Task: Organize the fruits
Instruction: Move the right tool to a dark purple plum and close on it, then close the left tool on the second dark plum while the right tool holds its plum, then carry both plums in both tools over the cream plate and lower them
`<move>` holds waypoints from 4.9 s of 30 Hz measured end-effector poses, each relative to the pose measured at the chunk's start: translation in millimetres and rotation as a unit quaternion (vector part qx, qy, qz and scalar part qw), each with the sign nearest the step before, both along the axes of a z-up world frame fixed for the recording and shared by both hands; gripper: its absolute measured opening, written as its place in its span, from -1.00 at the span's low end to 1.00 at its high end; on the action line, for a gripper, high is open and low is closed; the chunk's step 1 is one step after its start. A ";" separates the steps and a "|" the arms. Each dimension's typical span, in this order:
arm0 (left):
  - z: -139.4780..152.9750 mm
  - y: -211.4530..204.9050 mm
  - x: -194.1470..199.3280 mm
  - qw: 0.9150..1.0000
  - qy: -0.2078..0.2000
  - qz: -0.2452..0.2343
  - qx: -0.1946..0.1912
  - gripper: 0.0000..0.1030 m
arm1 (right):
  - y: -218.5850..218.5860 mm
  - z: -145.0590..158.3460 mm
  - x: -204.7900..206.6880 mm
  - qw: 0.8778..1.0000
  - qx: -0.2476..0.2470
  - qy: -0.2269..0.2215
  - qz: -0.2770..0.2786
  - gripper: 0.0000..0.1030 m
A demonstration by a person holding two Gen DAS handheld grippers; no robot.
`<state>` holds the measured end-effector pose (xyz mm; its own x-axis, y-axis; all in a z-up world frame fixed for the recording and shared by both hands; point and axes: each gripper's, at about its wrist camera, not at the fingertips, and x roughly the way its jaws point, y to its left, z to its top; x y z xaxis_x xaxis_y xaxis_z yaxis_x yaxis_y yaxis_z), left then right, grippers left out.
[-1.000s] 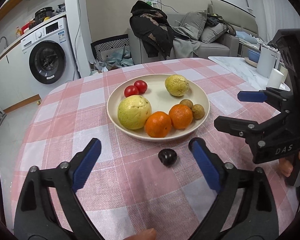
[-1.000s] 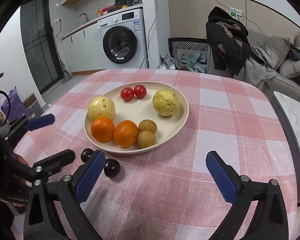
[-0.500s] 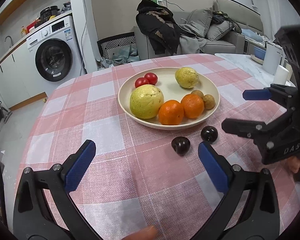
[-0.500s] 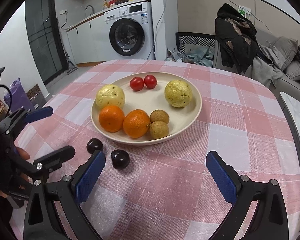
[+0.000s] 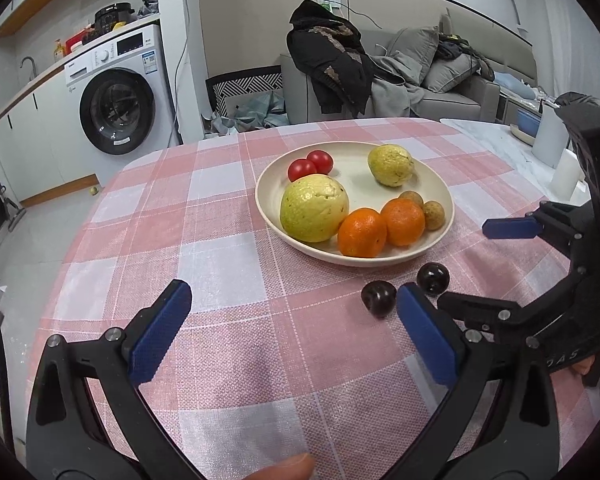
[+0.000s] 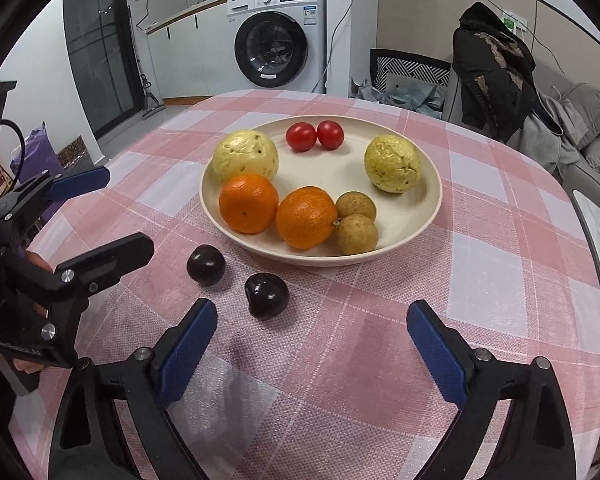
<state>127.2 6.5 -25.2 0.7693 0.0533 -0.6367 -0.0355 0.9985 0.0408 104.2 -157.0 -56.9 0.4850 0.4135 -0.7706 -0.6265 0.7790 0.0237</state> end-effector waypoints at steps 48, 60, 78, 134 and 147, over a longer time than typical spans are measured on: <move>-14.6 -5.7 10.9 0.999 0.037 -0.013 -0.020 0.98 | -0.8 26.8 -13.5 0.998 0.046 -0.034 0.041 -0.51; -26.5 -26.8 25.5 0.994 0.084 -0.069 -0.022 0.67 | -8.2 34.5 -8.9 0.997 0.065 -0.047 0.013 -0.51; -32.1 -50.6 39.6 0.989 0.098 -0.109 0.001 -0.45 | -9.9 34.1 -6.8 0.997 0.061 -0.048 0.008 -0.51; 32.5 -38.6 57.4 0.997 -0.020 -0.068 -0.036 -0.58 | -41.4 44.1 50.4 0.984 0.149 -0.006 -0.098 -0.51; 15.4 -38.6 74.2 0.997 -0.028 -0.058 -0.045 -0.58 | -36.3 33.5 55.0 0.986 0.129 -0.017 -0.106 -0.51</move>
<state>201.4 -32.1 -9.8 0.8012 -0.0932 -0.5912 0.0809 0.9956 -0.0473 159.2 -193.3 -23.5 0.6046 0.4798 -0.6358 -0.4542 0.8634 0.2197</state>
